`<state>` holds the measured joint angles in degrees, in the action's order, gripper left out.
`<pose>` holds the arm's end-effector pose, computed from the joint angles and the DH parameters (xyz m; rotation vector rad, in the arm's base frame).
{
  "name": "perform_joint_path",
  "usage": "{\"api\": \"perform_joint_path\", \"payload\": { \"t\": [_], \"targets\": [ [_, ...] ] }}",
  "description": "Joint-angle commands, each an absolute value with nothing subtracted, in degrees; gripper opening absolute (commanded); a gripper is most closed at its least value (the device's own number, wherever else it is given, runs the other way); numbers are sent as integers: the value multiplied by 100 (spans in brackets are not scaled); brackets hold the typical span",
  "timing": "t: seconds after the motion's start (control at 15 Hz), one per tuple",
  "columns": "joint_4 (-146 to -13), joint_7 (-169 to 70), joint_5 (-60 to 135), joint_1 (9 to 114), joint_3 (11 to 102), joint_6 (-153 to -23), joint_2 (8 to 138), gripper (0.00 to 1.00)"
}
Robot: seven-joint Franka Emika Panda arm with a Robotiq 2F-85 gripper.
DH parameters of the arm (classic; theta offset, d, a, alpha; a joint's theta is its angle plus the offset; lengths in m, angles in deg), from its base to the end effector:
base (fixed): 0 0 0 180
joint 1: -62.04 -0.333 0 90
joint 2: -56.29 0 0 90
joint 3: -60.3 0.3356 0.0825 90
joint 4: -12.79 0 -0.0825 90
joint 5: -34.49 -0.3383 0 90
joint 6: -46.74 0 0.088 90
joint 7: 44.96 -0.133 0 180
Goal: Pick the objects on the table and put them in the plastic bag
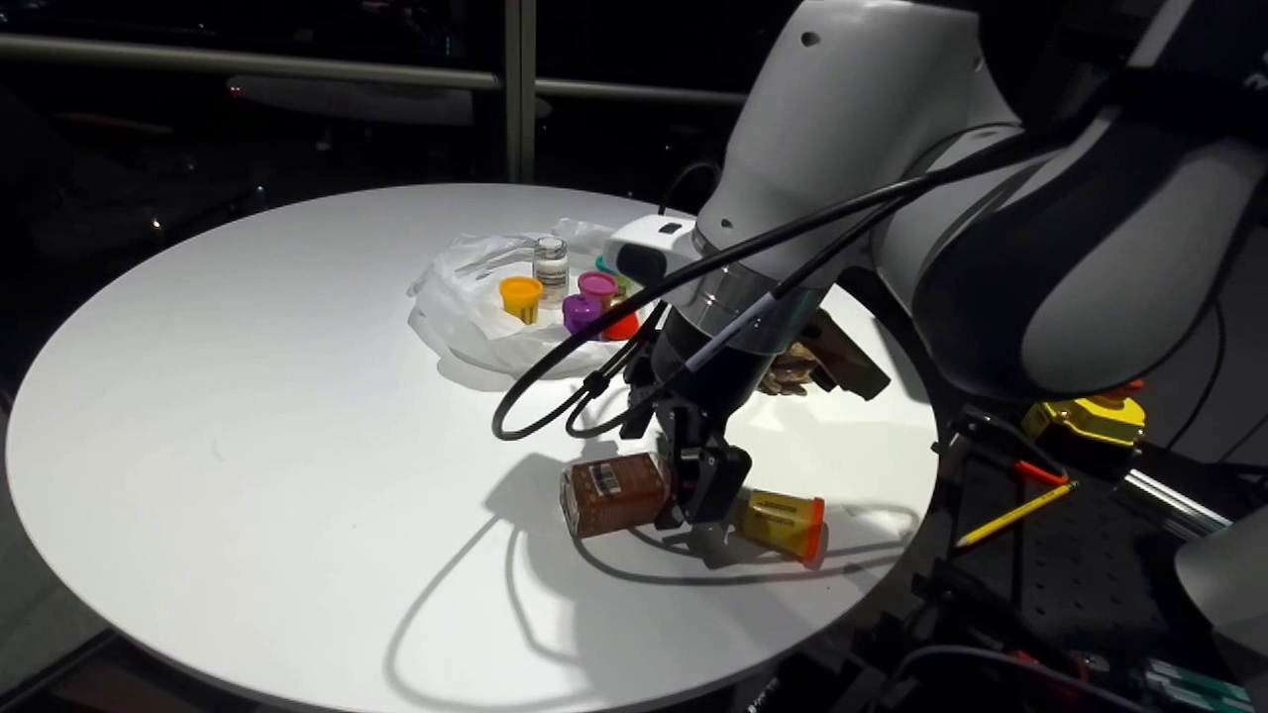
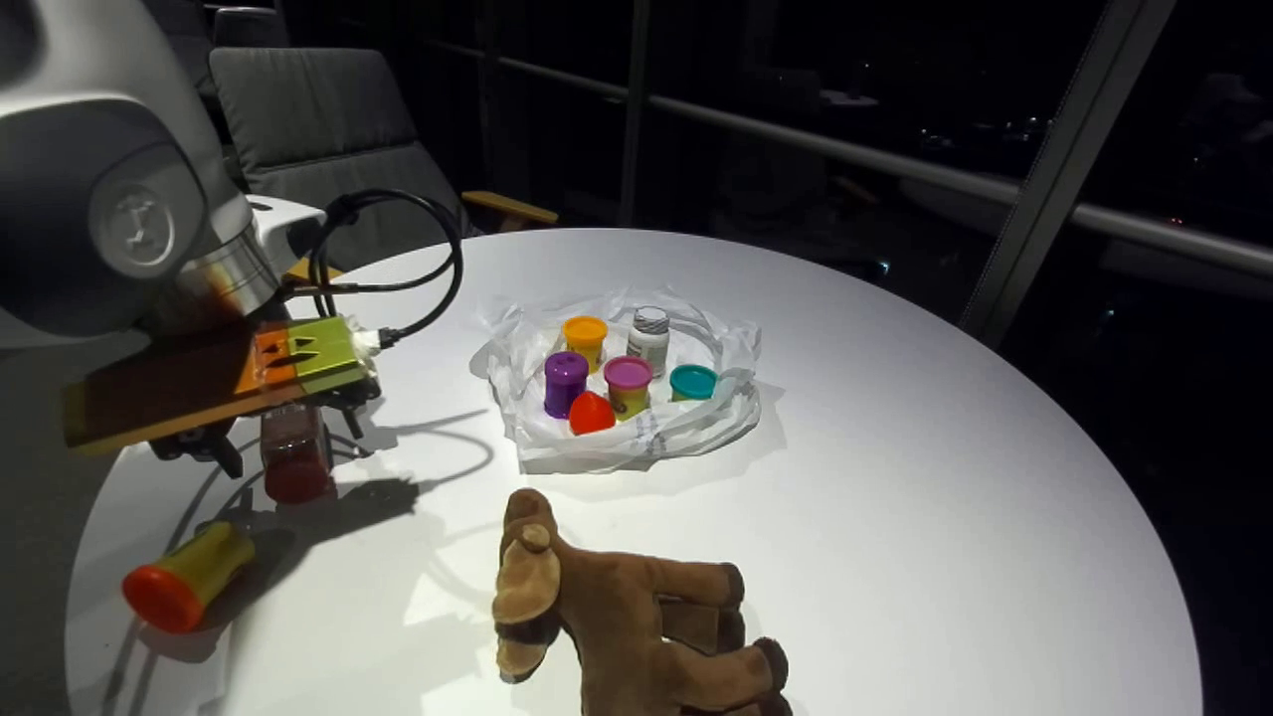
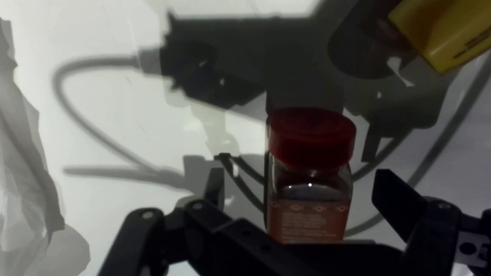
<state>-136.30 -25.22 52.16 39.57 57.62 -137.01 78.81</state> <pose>0.4094 0.1771 0.1763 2.7125 1.4911 0.3216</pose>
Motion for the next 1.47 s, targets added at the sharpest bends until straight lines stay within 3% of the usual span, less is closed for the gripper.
{"api": "perform_joint_path", "payload": {
  "t": [0.0,0.07,0.47,1.0,1.4],
  "targets": [
    [-13372,-2473,5235,4008,5818,-13780,8172,74],
    [-13313,-2501,5210,4020,5810,-13761,8175,70],
    [-12538,-2997,4978,4645,6030,-12785,7974,24],
    [-10602,-4626,4756,4788,5579,-11158,8425,25],
    [-9316,-5917,4429,4859,5380,-10847,9070,24]
  ]
}}
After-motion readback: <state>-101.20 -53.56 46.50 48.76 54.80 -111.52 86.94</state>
